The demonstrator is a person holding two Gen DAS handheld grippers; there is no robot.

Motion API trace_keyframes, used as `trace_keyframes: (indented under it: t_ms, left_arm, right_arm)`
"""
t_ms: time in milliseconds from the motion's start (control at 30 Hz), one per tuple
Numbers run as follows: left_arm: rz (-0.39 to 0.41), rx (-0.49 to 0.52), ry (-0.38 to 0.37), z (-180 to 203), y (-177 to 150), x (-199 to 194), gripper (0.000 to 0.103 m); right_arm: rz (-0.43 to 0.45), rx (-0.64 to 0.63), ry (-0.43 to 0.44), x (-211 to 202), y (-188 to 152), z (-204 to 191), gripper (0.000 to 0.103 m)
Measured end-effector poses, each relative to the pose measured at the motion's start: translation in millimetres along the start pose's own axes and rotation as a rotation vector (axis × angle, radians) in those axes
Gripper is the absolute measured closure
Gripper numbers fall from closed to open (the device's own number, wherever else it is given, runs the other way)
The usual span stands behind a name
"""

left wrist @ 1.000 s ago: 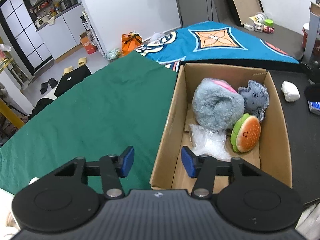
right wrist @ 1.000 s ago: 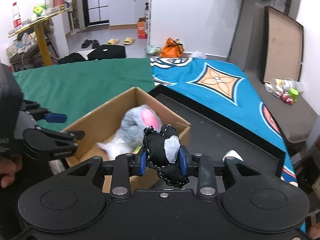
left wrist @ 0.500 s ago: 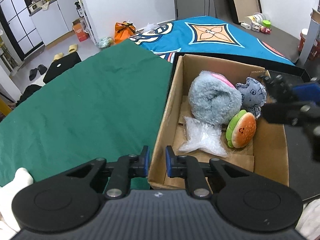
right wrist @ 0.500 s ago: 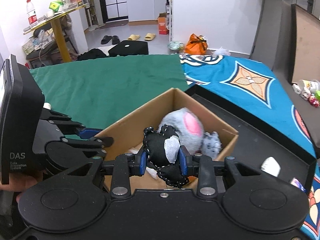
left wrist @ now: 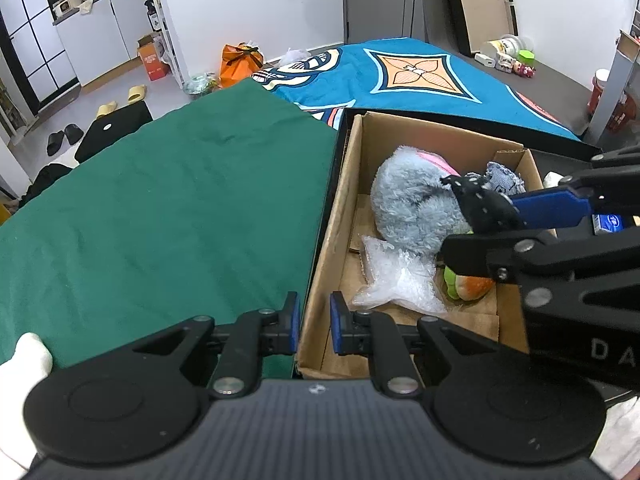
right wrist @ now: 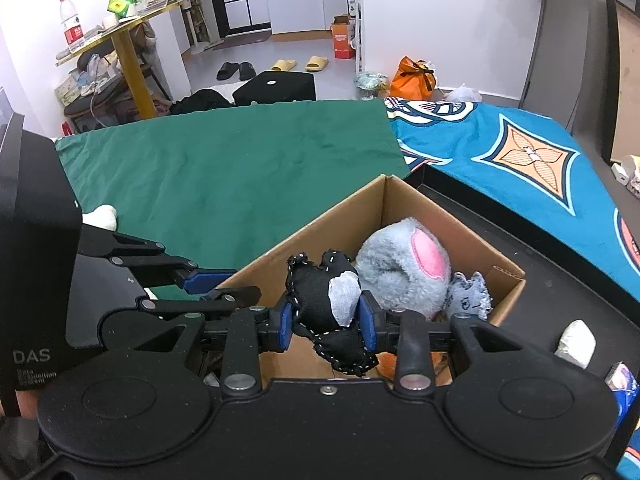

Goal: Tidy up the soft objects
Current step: 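Open the right tool to drop the black plush into the box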

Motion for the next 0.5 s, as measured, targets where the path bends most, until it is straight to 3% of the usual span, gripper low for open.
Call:
trace_keyframes:
  t_ms: [233, 500]
  left_arm:
    - [-0.002, -0.001, 0.002, 0.1, 0.3, 1.4, 0.089]
    - [-0.008, 0.000, 0.008, 1.4, 1.5, 3.1, 0.089]
  right_arm:
    - [-0.023, 0.068, 0.071, 4.8, 1.8, 1.1, 0.063]
    - [-0.023, 0.098, 0.058, 0.3, -1.8, 10.6, 0.057]
Point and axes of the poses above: each gripper's, at about its wrist camera, not at the fingertips, and x roughly the way its jaws point, z to its right, y to its top, the point moved 5 cm from there along x, roughly the way its jaws point, and after that the axes turned 9 degrees about -z, right-handed, at the moved point
